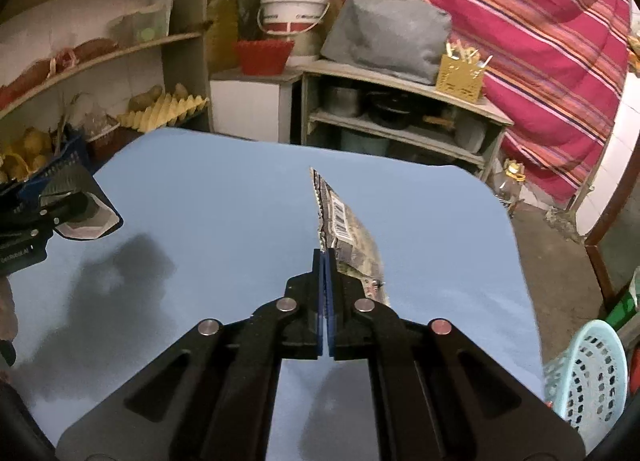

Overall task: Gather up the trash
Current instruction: 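Grasp the black cup with the left tool while the right tool grasps the silver wrapper, then carry the black cup and silver wrapper over the basket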

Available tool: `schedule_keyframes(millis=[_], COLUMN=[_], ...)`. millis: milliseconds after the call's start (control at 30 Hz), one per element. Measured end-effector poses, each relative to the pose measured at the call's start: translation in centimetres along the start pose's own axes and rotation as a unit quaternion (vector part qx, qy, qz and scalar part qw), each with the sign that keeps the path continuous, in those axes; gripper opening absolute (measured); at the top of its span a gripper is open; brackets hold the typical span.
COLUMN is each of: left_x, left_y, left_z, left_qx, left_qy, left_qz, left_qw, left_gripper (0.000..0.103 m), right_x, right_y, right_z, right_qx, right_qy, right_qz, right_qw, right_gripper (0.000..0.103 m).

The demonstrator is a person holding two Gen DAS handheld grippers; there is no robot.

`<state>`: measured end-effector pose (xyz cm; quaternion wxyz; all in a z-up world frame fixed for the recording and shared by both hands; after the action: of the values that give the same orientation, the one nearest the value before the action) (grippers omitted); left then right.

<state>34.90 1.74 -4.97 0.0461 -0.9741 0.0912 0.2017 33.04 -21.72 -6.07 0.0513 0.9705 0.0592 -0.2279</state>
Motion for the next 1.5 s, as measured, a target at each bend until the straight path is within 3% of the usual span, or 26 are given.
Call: schedule_keyframes(millis=[867,1267,1500], left_x=[-4.6,-5.7,-6.0], left_y=[11.2,17.4,23.5], left_z=[-3.9,-4.7,-5.3], left_qx=[0.037,0.028,0.022], left_qy=[0.038,0.046,0.062], left_qz=[0.002,0.005,0.024], left_qw=[0.9986,0.9985,0.9976], left_gripper=[0.069,0.069,0.069], right_x=[-10.3,-15.8,-19.4], right_y=[8.9,15.7,21.4], right_z=[-0.9,0.5,2.3], right_qx=[0.060,0.091,0.123], right_qy=[0.043,0.061,0.070], right_qz=[0.008,0.043,0.081], right_qw=[0.997,0.993,0.987], right_gripper=[0.002,0.002,0.002])
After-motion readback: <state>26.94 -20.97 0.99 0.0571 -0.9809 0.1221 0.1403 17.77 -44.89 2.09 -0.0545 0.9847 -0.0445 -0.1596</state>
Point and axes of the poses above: each gripper's, at about its wrist camera, not at the fingertips, and x roughly the way its jaws point, y to its right, z to its underside, the point moved 10 cm from there along x, roughly the way its jaws point, and after that the axes turned 12 degrees about y, right-handed, at the moved point
